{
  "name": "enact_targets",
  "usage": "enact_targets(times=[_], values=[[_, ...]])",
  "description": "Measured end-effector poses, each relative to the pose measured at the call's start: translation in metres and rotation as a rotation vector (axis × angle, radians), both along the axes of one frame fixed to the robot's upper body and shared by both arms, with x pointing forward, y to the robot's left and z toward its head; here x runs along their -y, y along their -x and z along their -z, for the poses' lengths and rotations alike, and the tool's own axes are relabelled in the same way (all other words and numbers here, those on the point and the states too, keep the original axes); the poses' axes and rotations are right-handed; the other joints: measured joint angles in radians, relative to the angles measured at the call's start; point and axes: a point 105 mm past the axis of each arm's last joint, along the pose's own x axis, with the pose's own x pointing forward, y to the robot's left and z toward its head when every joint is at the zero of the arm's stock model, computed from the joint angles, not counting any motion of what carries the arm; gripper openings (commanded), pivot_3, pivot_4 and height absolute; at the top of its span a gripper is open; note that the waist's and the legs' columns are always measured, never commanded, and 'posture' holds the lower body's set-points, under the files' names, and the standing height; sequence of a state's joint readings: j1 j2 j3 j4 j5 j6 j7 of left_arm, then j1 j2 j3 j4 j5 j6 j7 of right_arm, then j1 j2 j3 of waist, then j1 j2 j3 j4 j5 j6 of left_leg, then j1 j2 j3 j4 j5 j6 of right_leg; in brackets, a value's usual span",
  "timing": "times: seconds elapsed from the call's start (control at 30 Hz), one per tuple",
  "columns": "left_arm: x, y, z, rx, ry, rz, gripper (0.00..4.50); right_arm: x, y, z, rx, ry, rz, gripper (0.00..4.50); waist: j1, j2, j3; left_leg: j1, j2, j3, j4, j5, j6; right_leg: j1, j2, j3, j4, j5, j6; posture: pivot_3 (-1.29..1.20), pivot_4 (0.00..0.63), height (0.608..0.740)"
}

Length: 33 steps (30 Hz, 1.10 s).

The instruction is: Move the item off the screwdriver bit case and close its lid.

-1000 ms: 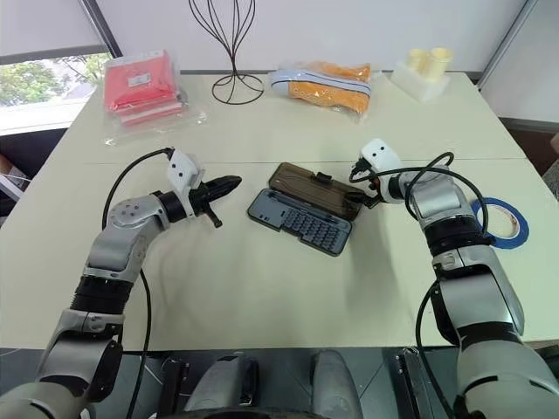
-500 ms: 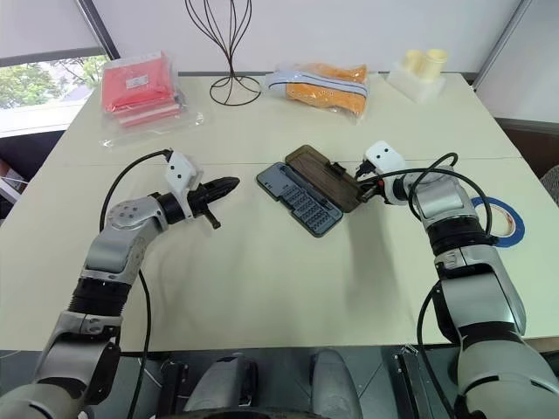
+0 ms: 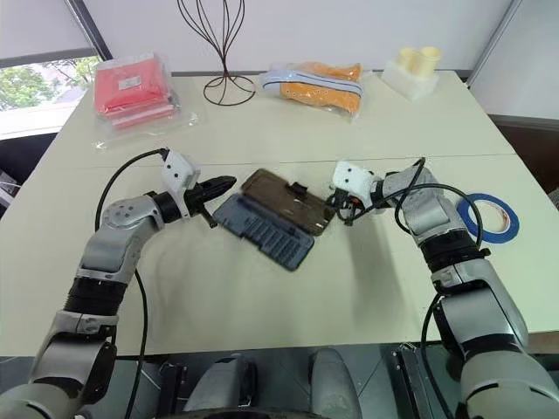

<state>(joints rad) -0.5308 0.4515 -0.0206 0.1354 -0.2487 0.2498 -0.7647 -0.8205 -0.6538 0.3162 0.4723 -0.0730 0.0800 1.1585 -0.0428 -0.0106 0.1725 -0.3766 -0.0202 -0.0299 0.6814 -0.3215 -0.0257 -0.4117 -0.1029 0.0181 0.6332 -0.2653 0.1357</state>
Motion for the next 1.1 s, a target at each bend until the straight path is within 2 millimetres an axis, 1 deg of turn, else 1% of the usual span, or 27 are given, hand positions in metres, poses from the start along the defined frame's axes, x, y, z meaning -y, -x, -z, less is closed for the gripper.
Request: enact_targets(times=[0.1, 0.23, 0.33, 0.43, 0.5, 0.57, 0.63, 0.73, 0.77, 0.87, 0.93, 0.97, 1.03, 1.1], values=[[-0.001, 0.0, 0.0, 0.0, -0.001, -0.001, 0.0, -0.008, 0.008, -0.001, 0.042, 0.056, -0.13, 0.07, 0.003, 0.0, 0.0, 0.0, 0.0, 0.0, 0.0, 0.0, 0.0, 0.0, 0.0, 0.0, 0.0, 0.0, 0.0, 0.0, 0.15, 0.74], [-0.003, 0.0, -0.001, 0.003, -0.005, -0.007, 0.0, -0.008, 0.018, 0.004, 0.105, 0.184, -0.279, 0.07, 0.007, 0.0, 0.0, 0.0, 0.0, 0.0, 0.001, 0.0, 0.0, 0.0, -0.001, 0.0, -0.001, 0.0, 0.0, 0.0, 0.15, 0.74], [-0.003, 0.0, -0.001, 0.003, -0.005, -0.009, 0.0, -0.011, 0.023, 0.005, 0.135, 0.226, -0.364, 0.07, 0.007, 0.0, 0.0, 0.0, 0.0, 0.0, 0.001, 0.0, 0.0, 0.0, -0.001, 0.0, -0.001, 0.0, 0.0, 0.0, 0.15, 0.74], [-0.003, -0.001, -0.001, 0.003, -0.005, -0.01, 0.0, -0.015, 0.02, 0.001, 0.136, 0.217, -0.367, 0.07, 0.003, 0.0, 0.0, 0.0, 0.0, 0.0, 0.001, 0.0, 0.0, 0.0, -0.001, 0.0, 0.0, 0.0, 0.0, 0.0, 0.15, 0.74], [-0.003, 0.0, -0.001, 0.005, -0.003, -0.009, 0.0, -0.024, 0.008, -0.006, 0.135, 0.15, -0.3, 0.07, -0.001, 0.0, 0.0, 0.0, 0.0, 0.0, 0.0, 0.001, -0.001, 0.0, 0.0, 0.0, 0.0, 0.0, 0.0, 0.0, 0.15, 0.74], [-0.003, 0.0, -0.002, 0.006, -0.003, -0.009, 0.0, -0.025, -0.003, -0.013, 0.123, 0.099, -0.216, 0.6, 0.001, 0.0, 0.0, 0.0, 0.0, -0.001, 0.0, 0.001, -0.001, -0.001, 0.0, 0.0, 0.001, 0.0, 0.0, 0.0, 0.15, 0.74], [-0.004, -0.001, -0.002, 0.006, -0.004, -0.013, 0.0, -0.018, -0.011, -0.021, 0.098, 0.03, -0.113, 1.34, 0.007, 0.0, 0.0, -0.001, 0.0, -0.001, 0.0, 0.001, -0.001, -0.001, -0.001, 0.0, 0.0, 0.0, 0.0, 0.0, 0.15, 0.74], [-0.004, -0.001, -0.002, 0.006, -0.004, -0.015, 0.0, -0.015, -0.015, -0.032, 0.033, -0.087, -0.005, 2.99, 0.013, 0.0, 0.0, -0.003, -0.001, -0.001, 0.001, 0.001, -0.001, -0.002, -0.002, 0.0, 0.0, 0.0, 0.0, 0.0, 0.15, 0.74], [-0.004, -0.001, -0.002, 0.006, -0.003, -0.016, 0.0, -0.016, -0.014, -0.035, 0.014, -0.114, 0.021, 3.42, 0.015, 0.0, 0.0, -0.004, -0.001, -0.001, 0.001, 0.001, -0.001, -0.003, -0.002, 0.0, 0.0, 0.0, 0.0, 0.0, 0.15, 0.74], [-0.004, -0.001, -0.002, 0.006, -0.003, -0.015, 0.0, -0.016, -0.017, -0.044, -0.032, -0.185, 0.138, 3.42, 0.022, 0.0, 0.0, -0.009, -0.001, -0.001, 0.002, 0.001, -0.002, -0.009, -0.002, 0.0, 0.002, 0.0, 0.0, 0.0, 0.15, 0.74], [-0.004, -0.001, -0.002, 0.006, -0.003, -0.015, 0.0, -0.014, -0.019, -0.046, -0.072, -0.231, 0.241, 3.42, 0.024, 0.0, 0.0, -0.014, -0.001, -0.001, 0.003, 0.002, -0.004, -0.016, -0.002, 0.0, 0.007, 0.0, 0.0, 0.0, 0.15, 0.74], [-0.004, -0.001, -0.002, 0.006, -0.003, -0.015, 0.0, -0.013, -0.019, -0.044, -0.101, -0.256, 0.306, 3.42, 0.025, 0.0, 0.0, -0.015, -0.001, -0.001, 0.003, 0.003, -0.005, -0.018, -0.002, 0.0, 0.012, 0.0, 0.0, 0.0, 0.15, 0.74], [-0.004, -0.001, -0.002, 0.006, -0.003, -0.015, 0.0, -0.011, -0.017, -0.037, -0.143, -0.271, 0.407, 3.42, 0.027, 0.0, 0.0, -0.015, -0.001, -0.001, 0.003, 0.003, -0.005, -0.019, -0.002, 0.0, 0.013, 0.0, 0.0, 0.0, 0.15, 0.74], [-0.003, -0.001, -0.002, 0.006, -0.002, -0.014, 0.0, -0.01, -0.012, -0.027, -0.168, -0.267, 0.465, 3.42, 0.028, 0.0, 0.0, -0.015, -0.002, -0.001, 0.003, 0.003, -0.005, -0.019, -0.002, 0.0, 0.013, 0.0, 0.0, 0.0, 0.15, 0.74]])
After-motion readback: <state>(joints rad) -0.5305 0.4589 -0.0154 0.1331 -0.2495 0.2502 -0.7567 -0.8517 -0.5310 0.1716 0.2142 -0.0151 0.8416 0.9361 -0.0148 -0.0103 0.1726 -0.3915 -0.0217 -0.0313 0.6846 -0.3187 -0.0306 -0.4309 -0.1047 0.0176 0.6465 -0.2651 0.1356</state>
